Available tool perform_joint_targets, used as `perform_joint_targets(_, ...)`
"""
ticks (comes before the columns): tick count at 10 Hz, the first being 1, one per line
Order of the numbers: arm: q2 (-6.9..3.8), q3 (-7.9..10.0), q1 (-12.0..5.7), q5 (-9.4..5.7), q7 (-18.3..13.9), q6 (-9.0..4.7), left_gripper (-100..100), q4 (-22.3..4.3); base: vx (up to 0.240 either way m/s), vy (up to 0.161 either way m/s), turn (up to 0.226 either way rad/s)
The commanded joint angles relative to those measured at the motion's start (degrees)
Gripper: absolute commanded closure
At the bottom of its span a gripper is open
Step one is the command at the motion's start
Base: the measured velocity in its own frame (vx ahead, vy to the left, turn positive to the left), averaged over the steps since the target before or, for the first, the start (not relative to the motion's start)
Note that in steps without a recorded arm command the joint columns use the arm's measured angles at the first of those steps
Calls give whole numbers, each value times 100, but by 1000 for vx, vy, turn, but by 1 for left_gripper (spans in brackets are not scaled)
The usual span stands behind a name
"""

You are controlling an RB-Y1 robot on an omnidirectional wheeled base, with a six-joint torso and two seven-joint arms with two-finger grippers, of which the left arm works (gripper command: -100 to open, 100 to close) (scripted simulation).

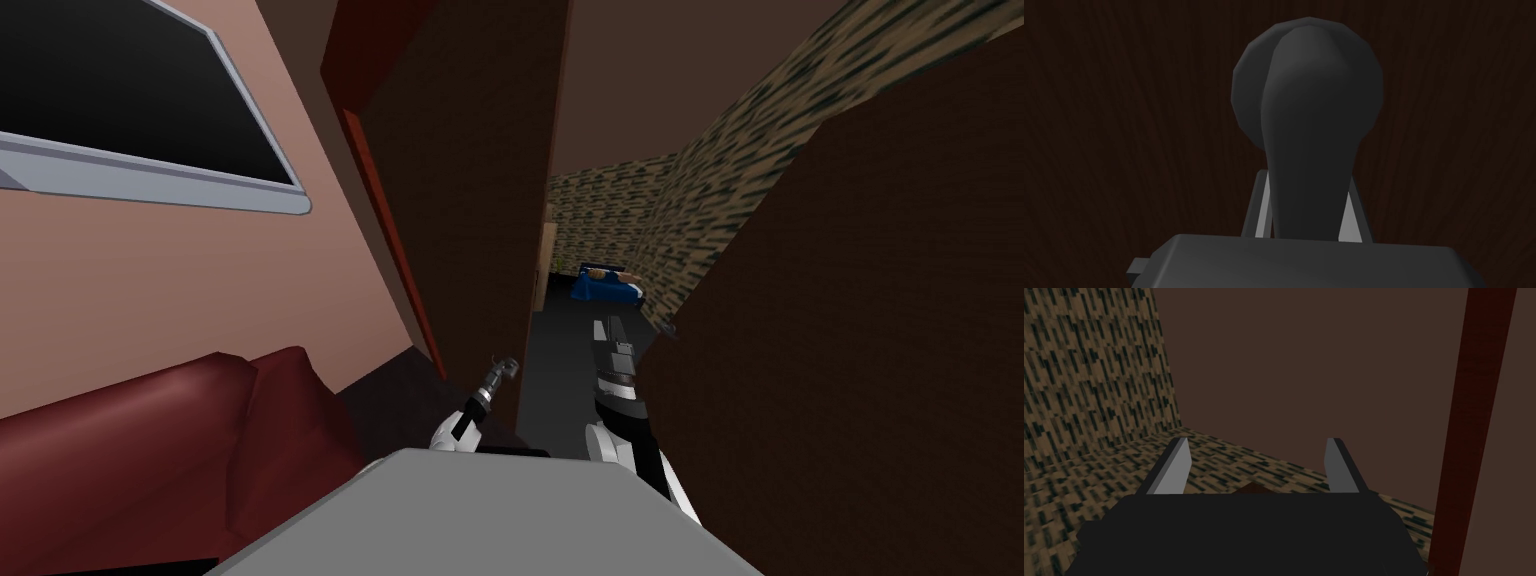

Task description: Push the door open

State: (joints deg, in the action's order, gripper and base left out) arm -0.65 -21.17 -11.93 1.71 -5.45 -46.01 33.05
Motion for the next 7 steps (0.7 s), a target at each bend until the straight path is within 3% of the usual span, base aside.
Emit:
perform_joint_targets(1, -4, 94, -154, -40, 13, -120, 100, -191, 63, -81, 18)
perform_joint_targets(4, -144, 410, -139, -113, 66, -119, 100, -195, 132, -140, -21)
perform_joint_targets(7, -191, 538, -133, -142, 87, -118, 100, -197, 105, -94, -12)
